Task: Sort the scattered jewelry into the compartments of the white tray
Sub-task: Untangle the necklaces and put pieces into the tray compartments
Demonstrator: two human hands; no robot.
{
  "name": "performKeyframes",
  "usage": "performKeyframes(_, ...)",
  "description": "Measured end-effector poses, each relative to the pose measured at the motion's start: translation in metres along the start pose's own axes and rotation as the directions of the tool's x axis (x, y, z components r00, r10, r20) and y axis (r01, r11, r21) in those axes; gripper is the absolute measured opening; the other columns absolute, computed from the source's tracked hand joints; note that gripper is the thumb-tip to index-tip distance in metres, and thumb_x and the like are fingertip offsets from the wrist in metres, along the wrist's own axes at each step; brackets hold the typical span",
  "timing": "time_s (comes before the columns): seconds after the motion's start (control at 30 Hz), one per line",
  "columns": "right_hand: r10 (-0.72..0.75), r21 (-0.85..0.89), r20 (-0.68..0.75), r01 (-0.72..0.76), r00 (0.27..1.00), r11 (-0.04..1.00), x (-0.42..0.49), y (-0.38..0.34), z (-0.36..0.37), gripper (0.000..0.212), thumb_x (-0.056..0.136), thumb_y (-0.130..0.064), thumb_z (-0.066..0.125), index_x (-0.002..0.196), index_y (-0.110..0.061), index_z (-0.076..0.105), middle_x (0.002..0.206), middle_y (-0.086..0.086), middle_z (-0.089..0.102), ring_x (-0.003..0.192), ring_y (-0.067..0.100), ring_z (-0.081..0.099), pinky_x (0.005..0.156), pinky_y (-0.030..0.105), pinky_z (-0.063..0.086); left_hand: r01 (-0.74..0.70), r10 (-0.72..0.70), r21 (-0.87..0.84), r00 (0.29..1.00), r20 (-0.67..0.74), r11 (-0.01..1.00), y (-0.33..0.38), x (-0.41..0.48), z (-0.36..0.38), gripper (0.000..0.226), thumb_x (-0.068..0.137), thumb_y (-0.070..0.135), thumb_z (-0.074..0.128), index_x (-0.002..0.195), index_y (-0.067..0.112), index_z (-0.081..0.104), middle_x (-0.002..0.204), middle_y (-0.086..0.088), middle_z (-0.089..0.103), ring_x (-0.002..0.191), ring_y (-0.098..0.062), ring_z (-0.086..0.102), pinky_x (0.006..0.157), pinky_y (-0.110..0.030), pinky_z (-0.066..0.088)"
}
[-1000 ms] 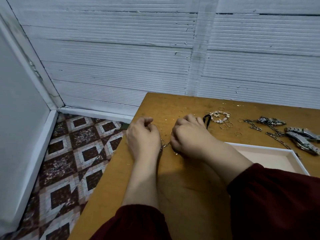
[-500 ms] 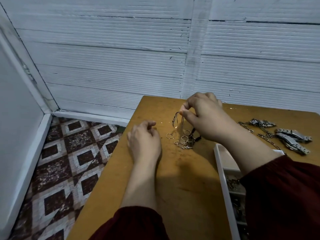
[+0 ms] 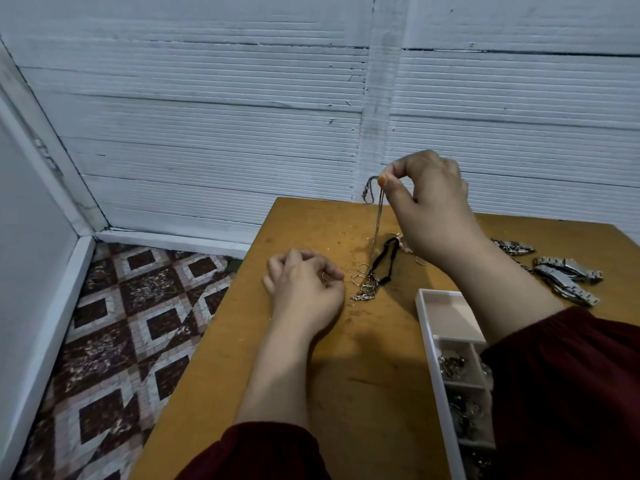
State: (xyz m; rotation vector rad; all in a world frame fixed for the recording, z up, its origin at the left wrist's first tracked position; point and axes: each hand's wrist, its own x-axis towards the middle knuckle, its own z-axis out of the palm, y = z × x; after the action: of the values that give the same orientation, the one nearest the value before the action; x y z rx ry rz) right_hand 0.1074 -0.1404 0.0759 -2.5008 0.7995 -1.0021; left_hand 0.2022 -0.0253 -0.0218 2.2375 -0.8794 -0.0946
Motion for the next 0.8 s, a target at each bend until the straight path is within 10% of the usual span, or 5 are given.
performKeyframes(0.8, 0.094, 0.073, -0.045, -0.091, 0.995, 0.993, -0.01, 0.004, -0.012, 0.006, 0.097, -0.031, 0.047, 0.092, -0.033, 0.05, 0.108, -0.012, 0.044, 0.12, 0.02, 0.038, 0.088, 0.027, 0.019, -0.228, 0.224, 0.082, 0.973, 0.049, 0.97, 0.002, -0.003, 0.017, 0.013, 0.085, 0.042, 0.063, 0.091, 0.032, 0.07, 0.112, 0.017, 0.051, 0.117, -0.015, 0.026, 0.087, -0.03, 0.016)
